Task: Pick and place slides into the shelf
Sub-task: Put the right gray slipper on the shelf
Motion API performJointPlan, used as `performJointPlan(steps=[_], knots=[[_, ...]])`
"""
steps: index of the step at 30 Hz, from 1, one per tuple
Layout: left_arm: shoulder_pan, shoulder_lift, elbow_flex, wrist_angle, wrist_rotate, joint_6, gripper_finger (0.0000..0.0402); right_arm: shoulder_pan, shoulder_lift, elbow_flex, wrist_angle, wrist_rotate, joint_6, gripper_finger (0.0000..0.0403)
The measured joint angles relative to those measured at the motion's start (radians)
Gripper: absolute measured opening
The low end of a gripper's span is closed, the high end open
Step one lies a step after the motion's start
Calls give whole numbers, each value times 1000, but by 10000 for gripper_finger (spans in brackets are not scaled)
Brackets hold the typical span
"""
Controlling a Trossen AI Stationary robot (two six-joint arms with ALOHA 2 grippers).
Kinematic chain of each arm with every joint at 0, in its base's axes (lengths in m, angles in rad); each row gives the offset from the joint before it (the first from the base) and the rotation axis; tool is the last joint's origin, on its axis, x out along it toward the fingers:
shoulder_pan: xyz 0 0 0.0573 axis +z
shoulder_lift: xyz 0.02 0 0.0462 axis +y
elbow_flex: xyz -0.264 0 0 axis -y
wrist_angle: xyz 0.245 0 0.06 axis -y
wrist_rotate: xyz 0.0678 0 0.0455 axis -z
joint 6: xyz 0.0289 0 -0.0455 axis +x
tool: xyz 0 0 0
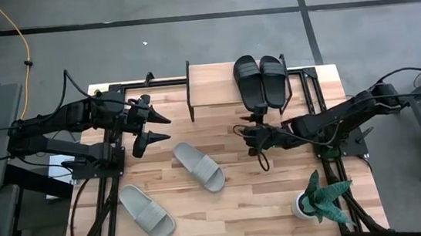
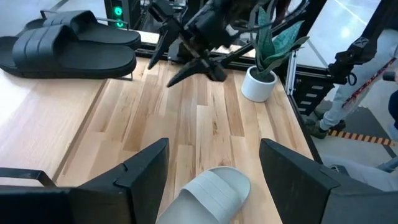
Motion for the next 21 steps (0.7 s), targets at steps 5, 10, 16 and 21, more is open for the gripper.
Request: performJointPlan(steps=[5,10,16,21], knots=[[0,0,0,-25,-9,1,239,35,1,7,55,-99,-6,204],[0,0,0,-63,-60,15,239,85,1,7,74,-104,-3,204],[0,0,0,-71,-67,23,239,152,14,7,106,-116,29,204],[0,15,0,-93,-69,23,239,190,74,7,132,-104,51,204]])
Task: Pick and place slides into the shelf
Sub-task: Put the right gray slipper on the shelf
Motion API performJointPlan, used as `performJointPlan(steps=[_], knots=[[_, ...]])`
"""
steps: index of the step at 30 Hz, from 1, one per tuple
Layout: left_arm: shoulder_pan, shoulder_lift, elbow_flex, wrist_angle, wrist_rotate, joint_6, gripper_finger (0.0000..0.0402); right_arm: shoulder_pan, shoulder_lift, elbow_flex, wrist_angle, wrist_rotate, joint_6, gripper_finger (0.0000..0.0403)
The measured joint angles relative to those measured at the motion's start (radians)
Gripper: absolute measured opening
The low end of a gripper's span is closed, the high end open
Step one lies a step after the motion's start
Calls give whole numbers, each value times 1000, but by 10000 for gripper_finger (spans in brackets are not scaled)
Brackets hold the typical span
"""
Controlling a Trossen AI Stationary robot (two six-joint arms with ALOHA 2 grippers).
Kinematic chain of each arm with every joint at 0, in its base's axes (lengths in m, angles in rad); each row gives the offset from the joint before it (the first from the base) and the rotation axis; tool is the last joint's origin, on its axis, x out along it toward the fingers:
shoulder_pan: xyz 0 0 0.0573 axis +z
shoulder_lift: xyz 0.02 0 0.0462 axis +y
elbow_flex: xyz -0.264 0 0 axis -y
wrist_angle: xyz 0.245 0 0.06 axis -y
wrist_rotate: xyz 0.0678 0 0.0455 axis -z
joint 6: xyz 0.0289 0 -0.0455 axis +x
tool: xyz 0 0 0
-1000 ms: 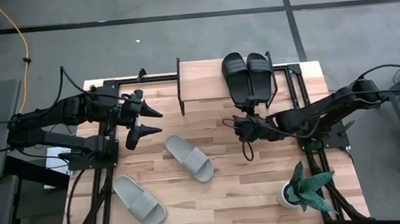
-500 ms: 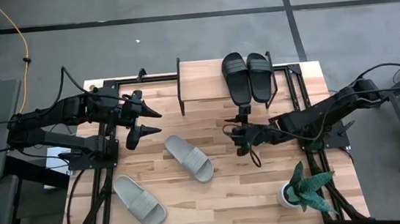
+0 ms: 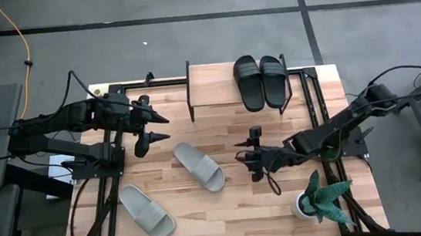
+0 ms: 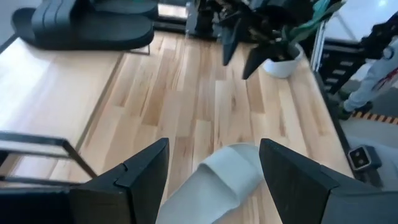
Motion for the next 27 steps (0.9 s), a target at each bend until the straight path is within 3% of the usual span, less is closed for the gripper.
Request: performJointPlan(steps=[13,27], knots=[[1,60,-5,-22,-17,0,239,53,111,0,90,8,39,204],[2,63,-292,272,69,-106,239,56,139,0,97,9,76,204]])
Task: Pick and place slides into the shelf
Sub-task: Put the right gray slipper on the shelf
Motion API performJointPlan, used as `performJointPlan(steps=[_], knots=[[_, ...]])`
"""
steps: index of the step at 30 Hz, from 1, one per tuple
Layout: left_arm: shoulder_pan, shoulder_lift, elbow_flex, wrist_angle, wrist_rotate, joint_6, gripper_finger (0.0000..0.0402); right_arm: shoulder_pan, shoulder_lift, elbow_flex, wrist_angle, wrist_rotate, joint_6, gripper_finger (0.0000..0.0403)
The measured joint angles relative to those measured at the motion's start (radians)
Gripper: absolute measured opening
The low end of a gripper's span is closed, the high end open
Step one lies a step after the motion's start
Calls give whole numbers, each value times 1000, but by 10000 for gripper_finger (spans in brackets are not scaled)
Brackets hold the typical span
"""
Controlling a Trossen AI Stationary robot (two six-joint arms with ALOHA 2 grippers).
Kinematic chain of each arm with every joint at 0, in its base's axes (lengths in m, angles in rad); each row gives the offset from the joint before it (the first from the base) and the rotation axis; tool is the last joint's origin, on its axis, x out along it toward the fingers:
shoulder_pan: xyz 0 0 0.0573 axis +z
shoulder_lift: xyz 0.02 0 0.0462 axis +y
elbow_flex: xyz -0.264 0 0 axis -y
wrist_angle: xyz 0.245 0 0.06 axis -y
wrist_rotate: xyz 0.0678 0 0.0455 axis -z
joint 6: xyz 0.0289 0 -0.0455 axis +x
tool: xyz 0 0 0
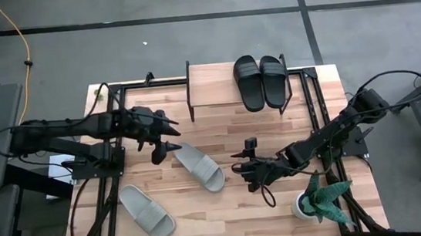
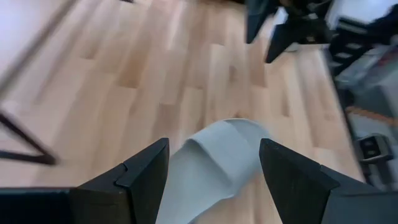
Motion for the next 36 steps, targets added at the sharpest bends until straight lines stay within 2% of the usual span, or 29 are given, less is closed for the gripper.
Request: performJointPlan(steps=[12,27,36], knots=[[0,0,-173,198,62,-145,239,0,0,0,4,-7,5,204],[0,4,-325,417,99,-219,239,25,-1,0,24,0,5,204],[-1,66,-397,546,130,-262,239,24,-1,0,34,0,5,204]])
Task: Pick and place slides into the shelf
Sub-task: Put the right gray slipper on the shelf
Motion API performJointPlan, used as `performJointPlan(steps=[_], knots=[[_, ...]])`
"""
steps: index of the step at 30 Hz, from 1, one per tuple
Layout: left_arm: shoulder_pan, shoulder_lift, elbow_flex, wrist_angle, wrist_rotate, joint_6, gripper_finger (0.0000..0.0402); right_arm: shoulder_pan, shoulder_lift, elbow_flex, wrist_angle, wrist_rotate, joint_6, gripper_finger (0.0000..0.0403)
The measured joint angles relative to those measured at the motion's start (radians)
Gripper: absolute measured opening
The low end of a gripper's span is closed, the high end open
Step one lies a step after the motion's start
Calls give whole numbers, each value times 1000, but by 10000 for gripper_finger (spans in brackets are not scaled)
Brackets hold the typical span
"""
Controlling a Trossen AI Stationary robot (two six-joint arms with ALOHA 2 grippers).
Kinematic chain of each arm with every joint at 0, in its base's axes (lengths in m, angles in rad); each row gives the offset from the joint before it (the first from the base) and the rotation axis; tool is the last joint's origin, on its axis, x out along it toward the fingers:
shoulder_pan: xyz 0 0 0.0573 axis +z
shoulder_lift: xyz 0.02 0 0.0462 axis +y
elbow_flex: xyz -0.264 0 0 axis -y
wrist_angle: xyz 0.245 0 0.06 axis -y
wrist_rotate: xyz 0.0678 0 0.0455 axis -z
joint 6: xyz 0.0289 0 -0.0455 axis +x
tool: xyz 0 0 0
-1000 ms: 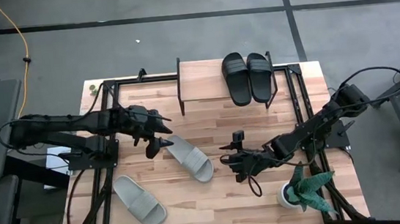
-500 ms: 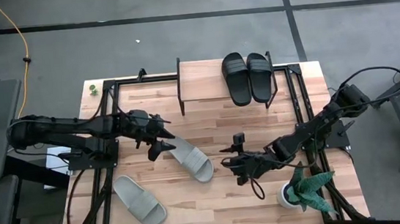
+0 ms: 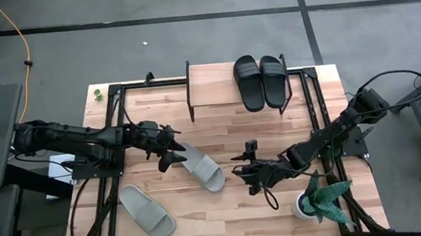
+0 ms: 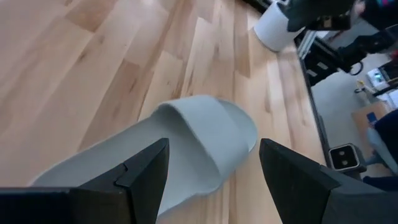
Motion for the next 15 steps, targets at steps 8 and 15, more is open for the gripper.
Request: performJointPlan(steps=[8,15], knots=[[0,119,0,91,33,-8,239,0,0,0,0,0,2,204],[0,212,0,166,64,-30,239,0,0,0,0,-1,2,204]])
